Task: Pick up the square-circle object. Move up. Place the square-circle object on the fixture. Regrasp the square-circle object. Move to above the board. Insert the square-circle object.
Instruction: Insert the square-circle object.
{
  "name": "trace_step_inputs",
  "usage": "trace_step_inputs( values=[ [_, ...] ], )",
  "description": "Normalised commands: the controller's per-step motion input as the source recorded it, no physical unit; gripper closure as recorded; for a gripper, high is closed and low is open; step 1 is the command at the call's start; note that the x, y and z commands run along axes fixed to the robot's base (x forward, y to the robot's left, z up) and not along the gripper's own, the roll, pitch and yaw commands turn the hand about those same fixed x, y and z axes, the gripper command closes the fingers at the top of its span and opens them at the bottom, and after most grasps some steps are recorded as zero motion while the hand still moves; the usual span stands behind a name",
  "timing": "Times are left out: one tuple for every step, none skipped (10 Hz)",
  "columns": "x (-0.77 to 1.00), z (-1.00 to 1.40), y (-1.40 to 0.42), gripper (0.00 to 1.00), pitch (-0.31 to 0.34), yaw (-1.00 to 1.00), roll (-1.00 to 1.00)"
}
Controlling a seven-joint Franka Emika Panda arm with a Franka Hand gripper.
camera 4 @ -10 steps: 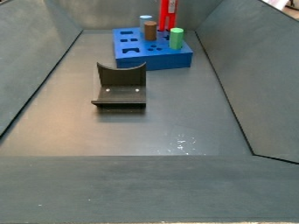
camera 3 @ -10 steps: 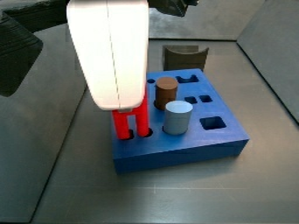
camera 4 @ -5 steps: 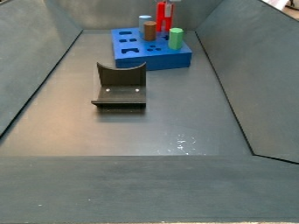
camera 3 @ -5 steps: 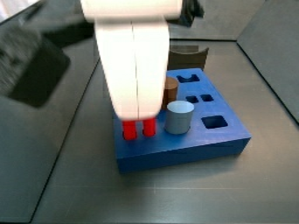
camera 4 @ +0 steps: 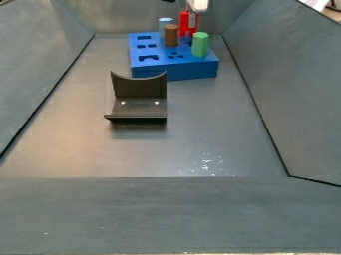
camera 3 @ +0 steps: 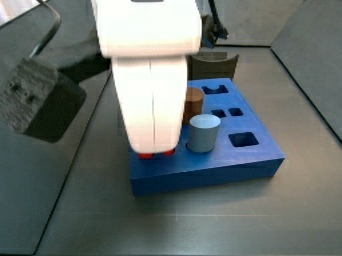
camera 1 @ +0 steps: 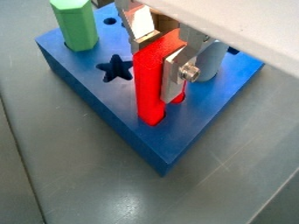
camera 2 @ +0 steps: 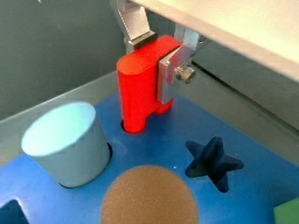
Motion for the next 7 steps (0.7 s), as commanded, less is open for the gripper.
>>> trace_step_inputs(
  values=[
    [0.00,-0.97,-0.17,1.00,0.000,0.00,0.21],
    [0.08,-1.00,-0.16,1.00,-0.004,0.00,0.14],
    [0.09,-0.83,0.12,1.00,-0.076,0.00,-0.16],
    [0.10,-0.69,0.10,1.00,-0.106,0.01,-0.18],
    [0.00,-0.03,0.00,1.00,-0.040,0.00,-0.02],
    [0.00,-0.02,0.00,1.00,0.000,0.00,0.00],
    [0.00,0.00,0.00,1.00,0.000,0.00,0.00]
  ],
)
